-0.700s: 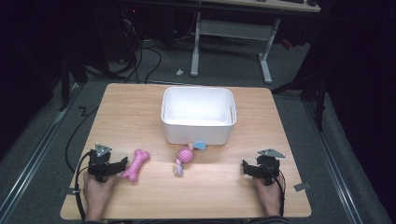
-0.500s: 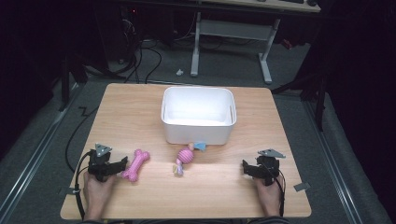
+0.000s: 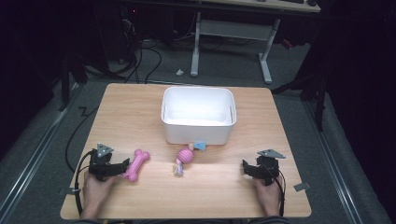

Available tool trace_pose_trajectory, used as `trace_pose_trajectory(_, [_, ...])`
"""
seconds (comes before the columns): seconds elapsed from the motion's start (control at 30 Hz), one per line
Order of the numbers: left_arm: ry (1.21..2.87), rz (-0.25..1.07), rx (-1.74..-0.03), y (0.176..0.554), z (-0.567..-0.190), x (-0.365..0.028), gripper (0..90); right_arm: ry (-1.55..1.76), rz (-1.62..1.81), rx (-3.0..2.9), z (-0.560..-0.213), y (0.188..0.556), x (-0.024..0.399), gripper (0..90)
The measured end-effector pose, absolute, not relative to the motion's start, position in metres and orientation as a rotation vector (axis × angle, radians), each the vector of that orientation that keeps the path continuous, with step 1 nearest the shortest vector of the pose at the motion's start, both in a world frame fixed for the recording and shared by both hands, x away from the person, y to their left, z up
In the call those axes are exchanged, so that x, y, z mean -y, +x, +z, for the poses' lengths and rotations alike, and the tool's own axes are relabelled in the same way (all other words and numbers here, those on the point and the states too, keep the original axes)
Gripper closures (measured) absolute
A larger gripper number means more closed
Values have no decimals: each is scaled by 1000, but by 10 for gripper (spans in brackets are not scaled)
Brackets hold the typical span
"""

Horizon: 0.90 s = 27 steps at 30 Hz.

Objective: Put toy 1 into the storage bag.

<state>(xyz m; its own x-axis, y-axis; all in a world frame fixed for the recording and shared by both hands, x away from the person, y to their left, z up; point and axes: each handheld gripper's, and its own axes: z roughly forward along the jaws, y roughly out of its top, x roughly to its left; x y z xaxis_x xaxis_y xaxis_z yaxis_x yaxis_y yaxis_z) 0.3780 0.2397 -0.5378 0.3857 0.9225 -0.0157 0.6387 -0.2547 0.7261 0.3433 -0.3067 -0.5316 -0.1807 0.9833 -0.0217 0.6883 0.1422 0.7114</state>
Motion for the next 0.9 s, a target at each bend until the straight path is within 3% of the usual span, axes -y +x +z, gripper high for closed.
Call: trace_pose_trajectory(0.9, [1910,560,-1303,363,-515,-250,224,1591,791,-1935,-531,342,306,195])
